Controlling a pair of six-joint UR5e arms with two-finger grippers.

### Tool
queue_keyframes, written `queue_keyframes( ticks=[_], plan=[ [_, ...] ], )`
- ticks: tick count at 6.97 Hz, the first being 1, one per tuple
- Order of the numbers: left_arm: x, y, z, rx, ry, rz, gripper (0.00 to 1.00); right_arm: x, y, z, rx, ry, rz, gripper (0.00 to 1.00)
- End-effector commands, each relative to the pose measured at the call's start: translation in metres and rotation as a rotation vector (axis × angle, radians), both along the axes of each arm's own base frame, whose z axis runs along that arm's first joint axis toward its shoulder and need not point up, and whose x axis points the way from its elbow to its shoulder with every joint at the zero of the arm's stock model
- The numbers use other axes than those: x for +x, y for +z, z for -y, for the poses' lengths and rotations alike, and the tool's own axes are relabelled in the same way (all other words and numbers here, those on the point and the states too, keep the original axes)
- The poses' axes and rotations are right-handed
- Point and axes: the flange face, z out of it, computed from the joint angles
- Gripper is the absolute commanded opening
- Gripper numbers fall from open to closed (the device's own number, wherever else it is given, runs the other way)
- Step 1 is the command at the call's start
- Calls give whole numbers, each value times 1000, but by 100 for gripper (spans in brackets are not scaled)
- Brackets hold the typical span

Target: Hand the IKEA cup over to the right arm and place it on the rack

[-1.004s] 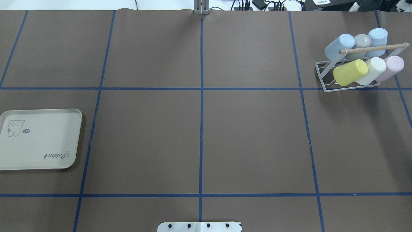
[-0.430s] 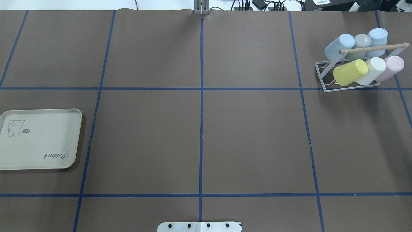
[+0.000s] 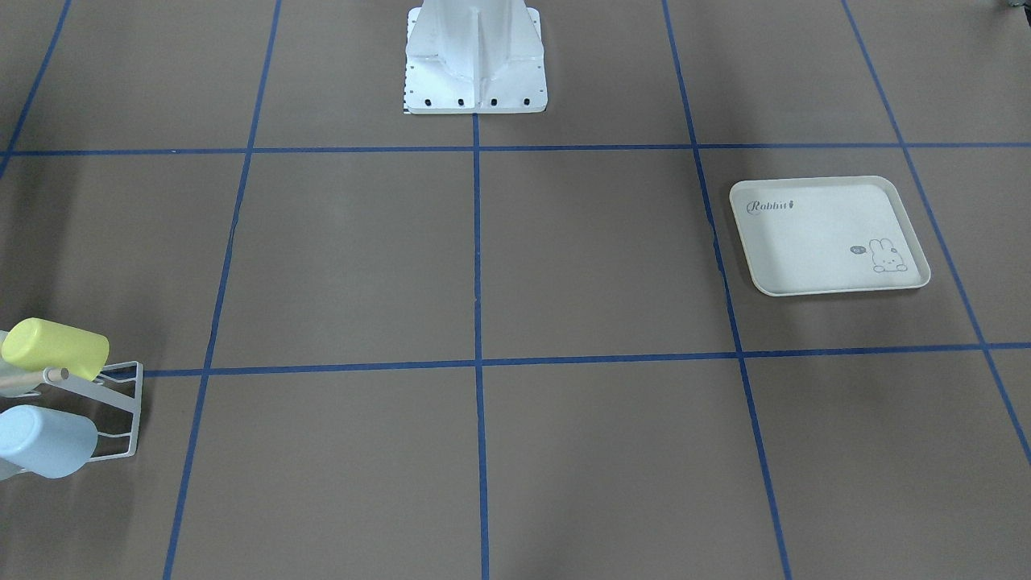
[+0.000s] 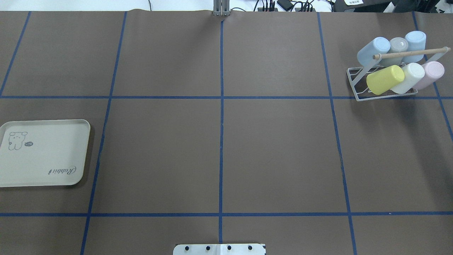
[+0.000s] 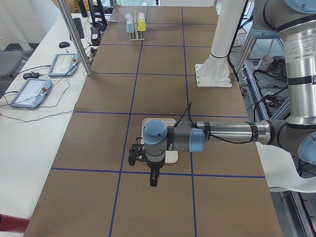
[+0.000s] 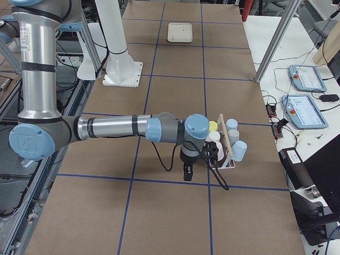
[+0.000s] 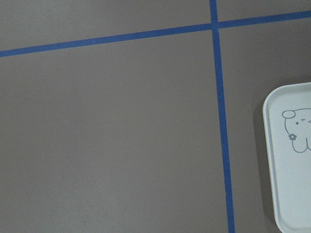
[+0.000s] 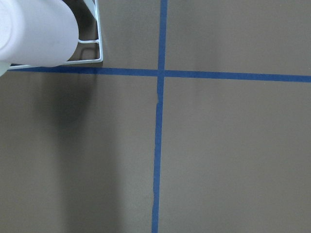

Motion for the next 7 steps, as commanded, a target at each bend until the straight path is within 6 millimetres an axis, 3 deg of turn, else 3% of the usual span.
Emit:
queue_keyframes(
  ticks=[1, 3, 7],
  plan=[
    [0, 2, -1, -1, 4, 0, 100, 0, 1, 0, -2, 0, 2, 100],
    [1, 15, -4, -29, 6, 0, 100, 0, 3, -1, -8, 1, 1, 100],
    [1, 7, 3, -10, 5, 0, 100, 0, 9, -3, -23, 2, 1, 100]
  ],
)
